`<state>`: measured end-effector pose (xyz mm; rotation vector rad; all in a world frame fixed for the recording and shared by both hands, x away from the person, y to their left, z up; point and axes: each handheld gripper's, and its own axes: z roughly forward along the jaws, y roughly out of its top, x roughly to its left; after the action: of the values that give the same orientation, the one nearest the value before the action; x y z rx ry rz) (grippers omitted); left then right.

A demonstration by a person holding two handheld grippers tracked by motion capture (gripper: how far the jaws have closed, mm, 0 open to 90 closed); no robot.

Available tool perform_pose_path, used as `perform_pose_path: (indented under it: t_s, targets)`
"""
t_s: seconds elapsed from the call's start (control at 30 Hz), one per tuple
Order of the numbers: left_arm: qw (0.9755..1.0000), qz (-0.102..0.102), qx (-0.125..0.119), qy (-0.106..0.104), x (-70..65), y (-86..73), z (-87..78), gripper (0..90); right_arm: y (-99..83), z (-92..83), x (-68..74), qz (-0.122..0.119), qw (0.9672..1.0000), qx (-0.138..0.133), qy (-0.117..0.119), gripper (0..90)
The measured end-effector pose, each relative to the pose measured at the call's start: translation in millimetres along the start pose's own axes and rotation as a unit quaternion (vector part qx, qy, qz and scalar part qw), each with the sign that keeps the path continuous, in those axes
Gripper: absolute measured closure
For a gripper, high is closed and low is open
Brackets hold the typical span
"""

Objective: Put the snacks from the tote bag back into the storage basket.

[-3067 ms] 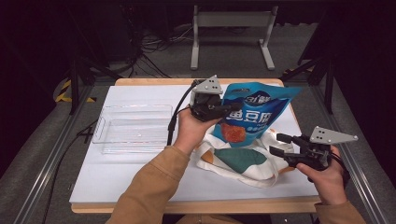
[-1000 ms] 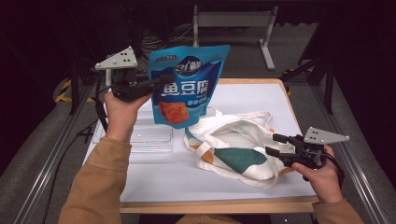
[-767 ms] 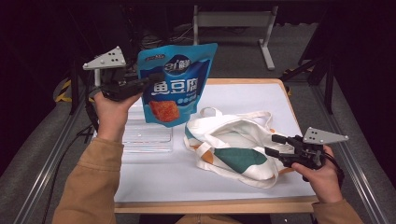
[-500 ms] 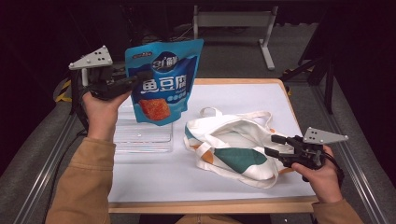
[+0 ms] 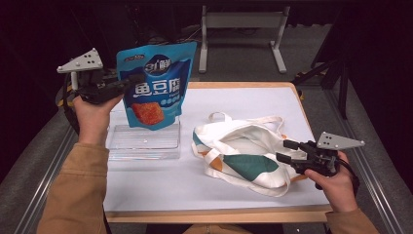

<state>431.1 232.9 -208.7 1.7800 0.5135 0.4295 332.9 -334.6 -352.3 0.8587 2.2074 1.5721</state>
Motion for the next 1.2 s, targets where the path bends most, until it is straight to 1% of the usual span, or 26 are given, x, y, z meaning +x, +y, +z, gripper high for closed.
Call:
perform_pose_path:
  t_s: [0.13,0.2,0.23,0.27,0.33,0.4,0.47,0.67,0.9,1.03,1.07,1.1,1.17,1.2]
  targets:
    - [1.0000,-0.002,0.001,0.006,6.3,-2.3,-5.4,89.5,4.8,-0.2,2.8,-0.005,1.0000,-0.003,-0.005,40.7]
    - [1.0000,-0.003,-0.003,0.001,10.9,-4.8,-7.9,89.5,6.0,0.4,4.3,-0.007,1.0000,-0.004,-0.005,40.6]
    - [1.0000,-0.002,-0.003,-0.006,13.6,-6.4,-8.8,89.4,6.3,0.6,5.0,-0.007,1.0000,-0.004,-0.006,40.6]
    - [0.9999,0.002,-0.003,-0.011,17.1,-9.0,-9.6,89.4,6.5,0.8,5.6,-0.006,1.0000,-0.005,-0.005,40.4]
    - [1.0000,0.000,0.004,-0.008,21.8,-14.1,-10.3,89.4,6.5,0.4,7.3,-0.001,1.0000,-0.007,-0.004,40.2]
    - [0.9999,0.002,0.007,-0.011,25.4,-18.8,-10.5,89.5,6.2,-0.7,8.9,-0.001,1.0000,-0.007,-0.006,40.2]
    - [0.9999,0.005,0.007,-0.013,27.6,-24.2,-10.1,89.5,5.5,-2.8,10.1,-0.001,0.9999,-0.006,-0.011,40.2]
    - [0.9998,0.002,0.010,-0.018,32.3,-36.3,-7.0,89.5,4.4,-6.3,13.0,0.002,0.9998,-0.005,-0.018,40.0]
    - [0.9997,-0.012,0.012,-0.020,34.6,-54.0,-2.2,89.5,3.2,-8.6,15.0,0.002,0.9998,-0.004,-0.020,39.9]
    - [0.9995,-0.020,0.011,-0.022,35.4,-64.8,0.5,89.5,3.1,-7.4,14.7,0.002,0.9999,-0.002,-0.017,39.7]
    - [0.9994,-0.026,0.009,-0.022,35.4,-68.9,1.3,89.5,3.0,-7.0,14.7,0.002,0.9999,-0.002,-0.016,39.7]
    - [0.9994,-0.026,0.009,-0.022,35.4,-68.9,1.3,89.4,3.1,-6.7,14.7,0.000,0.9999,-0.001,-0.015,39.7]
    - [0.9991,-0.034,0.008,-0.024,36.8,-77.6,3.0,89.5,3.4,-6.3,15.1,-0.002,0.9999,-0.002,-0.012,39.6]
    - [0.9991,-0.034,0.006,-0.024,37.5,-80.0,3.5,89.4,3.5,-6.1,15.2,-0.002,0.9999,-0.003,-0.012,39.6]
